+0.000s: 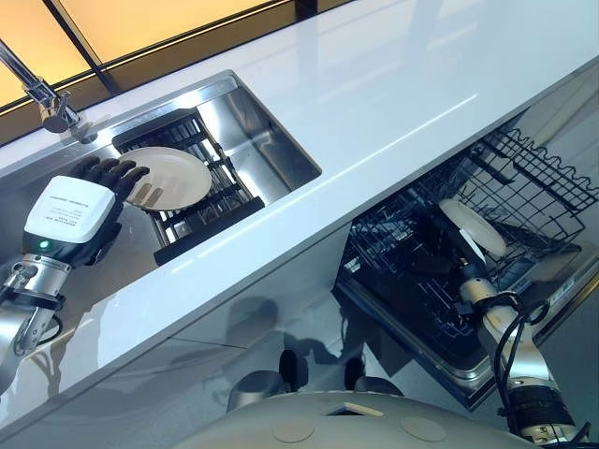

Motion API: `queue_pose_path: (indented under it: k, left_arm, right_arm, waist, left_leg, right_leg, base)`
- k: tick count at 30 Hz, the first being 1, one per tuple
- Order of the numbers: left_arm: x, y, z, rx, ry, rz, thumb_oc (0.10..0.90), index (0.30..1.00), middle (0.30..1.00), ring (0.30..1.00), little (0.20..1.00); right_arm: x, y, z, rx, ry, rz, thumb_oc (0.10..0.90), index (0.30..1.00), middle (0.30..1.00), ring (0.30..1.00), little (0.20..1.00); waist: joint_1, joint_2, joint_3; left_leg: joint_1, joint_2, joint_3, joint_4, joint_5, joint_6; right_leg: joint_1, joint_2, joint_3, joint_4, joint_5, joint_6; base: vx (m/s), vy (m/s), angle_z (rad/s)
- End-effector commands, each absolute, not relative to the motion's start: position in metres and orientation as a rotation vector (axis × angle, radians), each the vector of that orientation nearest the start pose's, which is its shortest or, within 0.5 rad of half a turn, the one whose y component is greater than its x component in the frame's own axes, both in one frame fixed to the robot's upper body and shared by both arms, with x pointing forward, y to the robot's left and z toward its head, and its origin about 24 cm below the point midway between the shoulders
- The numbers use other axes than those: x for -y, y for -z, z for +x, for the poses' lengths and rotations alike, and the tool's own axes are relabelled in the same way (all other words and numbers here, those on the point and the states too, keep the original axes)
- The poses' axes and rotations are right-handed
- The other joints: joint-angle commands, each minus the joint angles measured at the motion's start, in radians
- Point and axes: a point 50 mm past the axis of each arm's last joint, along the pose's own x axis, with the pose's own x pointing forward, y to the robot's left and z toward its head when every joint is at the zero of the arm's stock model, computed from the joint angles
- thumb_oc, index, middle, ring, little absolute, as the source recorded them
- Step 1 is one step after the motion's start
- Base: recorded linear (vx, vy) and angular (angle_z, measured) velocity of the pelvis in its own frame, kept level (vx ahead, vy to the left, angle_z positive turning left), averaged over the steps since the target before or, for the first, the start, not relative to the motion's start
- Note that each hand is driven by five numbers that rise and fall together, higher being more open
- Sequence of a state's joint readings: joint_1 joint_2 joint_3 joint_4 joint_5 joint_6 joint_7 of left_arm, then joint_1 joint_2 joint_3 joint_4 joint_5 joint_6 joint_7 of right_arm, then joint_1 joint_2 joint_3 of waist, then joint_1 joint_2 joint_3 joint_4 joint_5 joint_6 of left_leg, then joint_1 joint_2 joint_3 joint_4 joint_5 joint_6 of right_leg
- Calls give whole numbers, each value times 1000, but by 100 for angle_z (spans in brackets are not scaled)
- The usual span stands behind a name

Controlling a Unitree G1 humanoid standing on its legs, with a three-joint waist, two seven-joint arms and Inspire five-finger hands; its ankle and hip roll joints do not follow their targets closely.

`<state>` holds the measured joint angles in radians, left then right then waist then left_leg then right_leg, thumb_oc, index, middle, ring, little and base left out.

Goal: Pick up plates and place into dishwasher.

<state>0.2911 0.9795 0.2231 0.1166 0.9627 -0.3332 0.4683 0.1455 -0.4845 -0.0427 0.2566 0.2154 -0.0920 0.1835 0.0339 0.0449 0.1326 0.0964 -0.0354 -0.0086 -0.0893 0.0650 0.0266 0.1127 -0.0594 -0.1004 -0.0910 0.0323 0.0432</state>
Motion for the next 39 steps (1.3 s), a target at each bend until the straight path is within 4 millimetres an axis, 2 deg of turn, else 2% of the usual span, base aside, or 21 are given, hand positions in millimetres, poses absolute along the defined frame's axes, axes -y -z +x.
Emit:
queue_pose_path:
  k: [1,8,15,28,32,36,38,39]
  left_arm:
    - [-340,-161,221,472,-308,1835,800,900,900,900,900]
    - [-341,-154,230,407,-351,1880,800,900,900,900,900]
    - [-343,-140,237,276,-292,1933,800,900,900,900,900]
    - [-356,-125,246,28,-227,1946,800,900,900,900,900]
    - [-357,-124,246,15,-233,1929,800,900,900,900,900]
    - [-361,-127,245,28,-316,1911,800,900,900,900,900]
    - [-360,-131,245,101,-407,1830,800,900,900,900,900]
    - [-358,-133,246,149,-440,1772,764,869,869,869,864]
  right_arm:
    - [267,-35,238,-86,-86,-292,800,900,900,900,900]
    - [266,-35,238,-98,-106,-302,800,900,900,900,900]
    - [266,-36,239,-105,-120,-315,800,900,900,900,900]
    - [264,-34,241,-126,-146,-329,800,900,900,900,900]
    - [264,-33,240,-131,-147,-330,800,900,900,900,900]
    - [263,-32,240,-135,-156,-326,800,900,900,900,900]
    - [261,-31,239,-138,-165,-324,800,900,900,900,900]
    - [260,-30,239,-140,-167,-320,800,900,900,900,900]
  waist:
    - [-24,11,-53]
    - [-41,9,-49]
    - [-55,9,-42]
    - [-73,15,-26]
    - [-75,16,-23]
    - [-78,15,-21]
    - [-79,13,-20]
    - [-80,12,-19]
  left_leg:
    - [18,-41,0,2,-124,8]
    - [20,-37,12,2,-126,9]
    - [25,-37,20,2,-126,12]
    - [27,-40,29,5,-127,18]
    - [27,-41,32,6,-128,19]
    - [27,-42,33,7,-128,20]
    - [27,-42,33,7,-128,20]
    - [27,-42,32,6,-128,20]
  right_leg:
    - [-32,41,-52,108,-143,35]
    - [-35,45,-38,110,-144,35]
    - [-37,48,-26,113,-142,37]
    - [-43,53,-10,120,-140,39]
    - [-44,53,-9,121,-141,39]
    - [-45,55,-7,124,-142,37]
    - [-46,55,-5,126,-143,36]
    - [-47,55,-4,128,-144,36]
  base:
    - [0,0,0]
    - [12,10,-2]
    - [12,7,-2]
    - [13,8,-4]
    - [16,6,-3]
    - [0,0,0]
    - [0,0,0]
    - [0,0,0]
